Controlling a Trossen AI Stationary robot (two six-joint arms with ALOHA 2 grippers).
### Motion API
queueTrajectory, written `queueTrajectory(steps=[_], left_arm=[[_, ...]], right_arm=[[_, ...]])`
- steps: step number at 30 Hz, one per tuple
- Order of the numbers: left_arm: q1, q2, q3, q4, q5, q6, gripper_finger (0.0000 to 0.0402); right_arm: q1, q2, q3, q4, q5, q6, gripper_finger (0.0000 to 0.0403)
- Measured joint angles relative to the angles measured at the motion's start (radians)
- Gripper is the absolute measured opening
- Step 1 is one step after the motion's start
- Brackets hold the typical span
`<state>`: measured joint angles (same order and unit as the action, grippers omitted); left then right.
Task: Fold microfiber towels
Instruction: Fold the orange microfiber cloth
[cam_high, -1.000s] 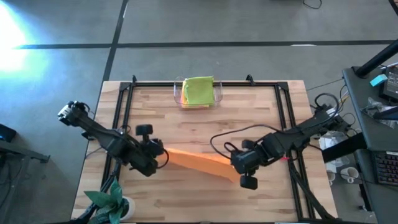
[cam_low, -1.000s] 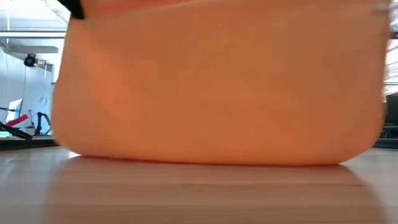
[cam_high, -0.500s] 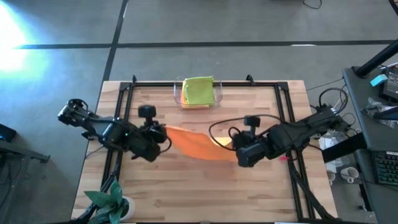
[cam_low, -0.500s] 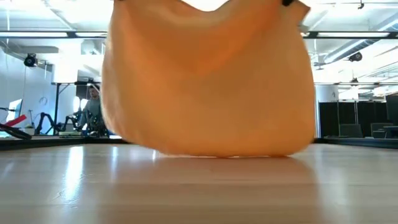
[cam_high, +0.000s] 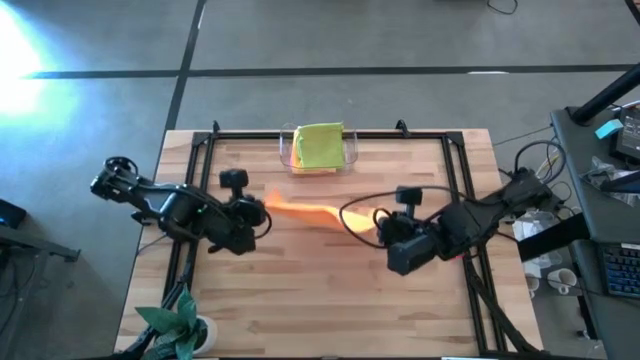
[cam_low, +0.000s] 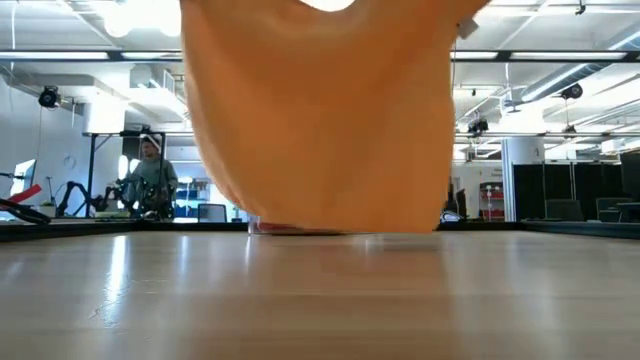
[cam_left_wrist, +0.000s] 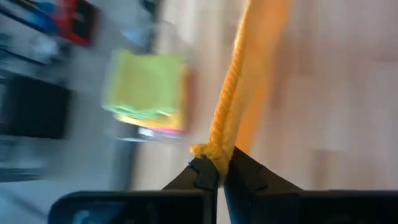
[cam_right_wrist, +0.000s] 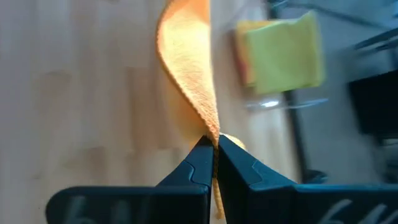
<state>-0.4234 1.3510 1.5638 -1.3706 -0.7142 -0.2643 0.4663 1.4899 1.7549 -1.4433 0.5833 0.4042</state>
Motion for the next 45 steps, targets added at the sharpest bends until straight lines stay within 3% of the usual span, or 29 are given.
queueTrajectory(steps=[7,13,20,26,35,45], left_arm=[[-0.088,0.035,-0.15,0.108,0.255,-0.176,0.0],[-0.134,0.078,-0.295,0.295,0.371,-0.207,0.0],[-0.135,0.136,-0.381,0.31,0.407,-0.278,0.0],[-0.132,0.176,-0.425,0.314,0.408,-0.36,0.0],[-0.097,0.235,-0.447,0.32,0.39,-0.401,0.0],[-0.034,0.251,-0.511,0.323,0.391,-0.54,0.0]], right_arm=[[0.081,0.042,-0.13,0.105,-0.152,0.156,0.0008],[0.116,0.152,-0.211,0.276,-0.327,0.205,0.0008],[0.121,0.301,-0.218,0.306,-0.419,0.232,0.0008],[0.089,0.339,-0.218,0.285,-0.427,0.234,0.0008],[-0.096,0.332,-0.232,0.247,-0.427,0.149,0.0008],[-0.273,0.332,-0.25,0.244,-0.527,0.095,0.0008]])
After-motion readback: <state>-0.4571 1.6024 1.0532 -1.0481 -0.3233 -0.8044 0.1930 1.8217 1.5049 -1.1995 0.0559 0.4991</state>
